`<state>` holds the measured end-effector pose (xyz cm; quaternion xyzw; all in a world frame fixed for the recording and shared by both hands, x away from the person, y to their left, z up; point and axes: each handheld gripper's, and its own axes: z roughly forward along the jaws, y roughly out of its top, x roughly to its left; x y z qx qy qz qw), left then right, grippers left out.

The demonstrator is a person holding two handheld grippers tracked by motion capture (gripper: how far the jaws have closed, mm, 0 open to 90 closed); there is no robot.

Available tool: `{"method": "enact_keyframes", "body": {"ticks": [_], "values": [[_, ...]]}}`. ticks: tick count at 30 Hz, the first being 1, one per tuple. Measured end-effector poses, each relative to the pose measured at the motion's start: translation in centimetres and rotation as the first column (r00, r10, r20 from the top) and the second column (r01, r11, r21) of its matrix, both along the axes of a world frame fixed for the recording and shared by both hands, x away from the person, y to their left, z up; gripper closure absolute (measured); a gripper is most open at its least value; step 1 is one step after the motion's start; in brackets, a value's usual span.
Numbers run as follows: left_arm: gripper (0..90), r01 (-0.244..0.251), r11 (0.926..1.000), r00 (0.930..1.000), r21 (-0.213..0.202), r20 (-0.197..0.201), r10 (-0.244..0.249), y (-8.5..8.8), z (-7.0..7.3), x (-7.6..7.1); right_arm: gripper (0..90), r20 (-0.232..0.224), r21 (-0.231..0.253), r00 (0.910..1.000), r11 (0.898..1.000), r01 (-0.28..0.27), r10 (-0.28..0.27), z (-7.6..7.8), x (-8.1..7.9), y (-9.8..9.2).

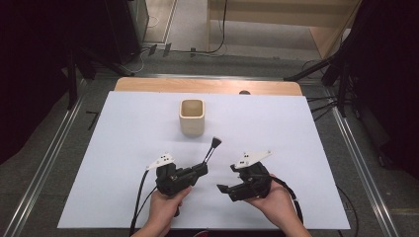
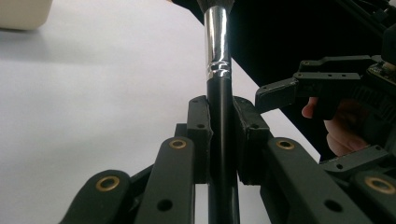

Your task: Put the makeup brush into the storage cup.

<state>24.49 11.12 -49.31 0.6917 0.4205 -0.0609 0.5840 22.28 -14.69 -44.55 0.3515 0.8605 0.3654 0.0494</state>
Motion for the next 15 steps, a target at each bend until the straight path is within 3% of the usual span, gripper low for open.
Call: {"method": "enact_keyframes", "body": {"ticks": [8,15], "values": [[79.0,0.024,0.9997,0.9997,-0.004,-0.006,-0.024,-0.63,-0.49,-0.30,23.4,0.002,0.033,0.9977,0.997,0.068,-0.068,0.12,-0.16,0.05],[79.0,0.019,0.9998,0.9996,-0.011,0.020,-0.019,-0.61,-0.42,-0.35,23.4,-0.033,0.144,0.9900,0.980,0.140,-0.137,0.32,-0.07,-0.12]]}}
